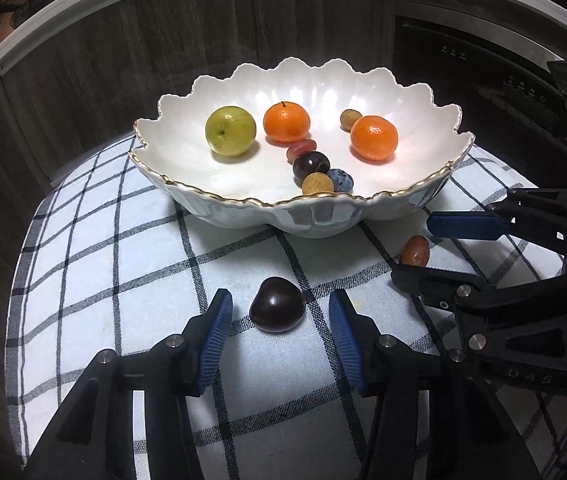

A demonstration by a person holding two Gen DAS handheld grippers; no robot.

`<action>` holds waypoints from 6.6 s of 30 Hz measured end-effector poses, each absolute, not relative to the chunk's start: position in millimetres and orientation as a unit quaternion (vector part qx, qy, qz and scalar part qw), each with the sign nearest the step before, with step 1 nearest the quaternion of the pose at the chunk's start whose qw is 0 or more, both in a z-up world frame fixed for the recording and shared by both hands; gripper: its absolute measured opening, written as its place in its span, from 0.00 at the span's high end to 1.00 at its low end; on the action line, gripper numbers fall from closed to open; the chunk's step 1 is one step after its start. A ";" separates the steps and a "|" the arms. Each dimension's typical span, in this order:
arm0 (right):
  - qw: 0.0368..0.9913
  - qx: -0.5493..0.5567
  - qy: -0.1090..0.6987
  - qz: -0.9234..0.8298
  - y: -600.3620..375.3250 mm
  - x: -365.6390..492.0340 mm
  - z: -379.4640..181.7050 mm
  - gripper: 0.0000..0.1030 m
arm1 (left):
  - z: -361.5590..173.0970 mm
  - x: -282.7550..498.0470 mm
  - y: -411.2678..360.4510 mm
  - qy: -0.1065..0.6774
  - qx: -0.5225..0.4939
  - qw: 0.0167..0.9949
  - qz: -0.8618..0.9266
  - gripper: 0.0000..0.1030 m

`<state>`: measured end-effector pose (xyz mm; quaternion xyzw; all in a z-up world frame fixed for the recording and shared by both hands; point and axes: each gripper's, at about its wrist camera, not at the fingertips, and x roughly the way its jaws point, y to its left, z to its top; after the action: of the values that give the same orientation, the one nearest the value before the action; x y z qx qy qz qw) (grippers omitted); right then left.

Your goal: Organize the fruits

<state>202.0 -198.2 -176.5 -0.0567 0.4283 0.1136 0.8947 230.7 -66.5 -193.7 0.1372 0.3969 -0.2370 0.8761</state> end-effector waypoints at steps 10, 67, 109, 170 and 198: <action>0.891 -0.048 0.437 0.116 -199.3 205.4 -181.5 0.59 | -199.7 237.2 -68.3 0.415 0.135 0.867 -0.239 0.57; 0.906 -0.031 0.406 0.111 -204.9 180.8 -139.0 0.70 | -155.1 203.6 -70.4 0.393 0.132 0.881 -0.229 0.73; 0.929 -0.015 0.365 0.056 -227.8 203.3 -74.6 0.70 | -95.4 244.2 -81.0 0.372 0.095 0.906 -0.177 0.73; 0.918 0.019 0.394 -0.025 -240.3 227.1 -76.2 0.20 | -84.2 256.1 -68.1 0.368 0.063 0.923 -0.097 0.06; 0.934 0.020 0.355 -0.029 -233.8 150.2 -25.8 0.20 | -30.7 174.4 -49.8 0.334 0.052 0.937 -0.085 0.02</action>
<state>150.2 -233.8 -25.8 0.0204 0.3550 -0.0287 0.9342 174.4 -49.8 -30.7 0.0521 0.3339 -0.0849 0.9373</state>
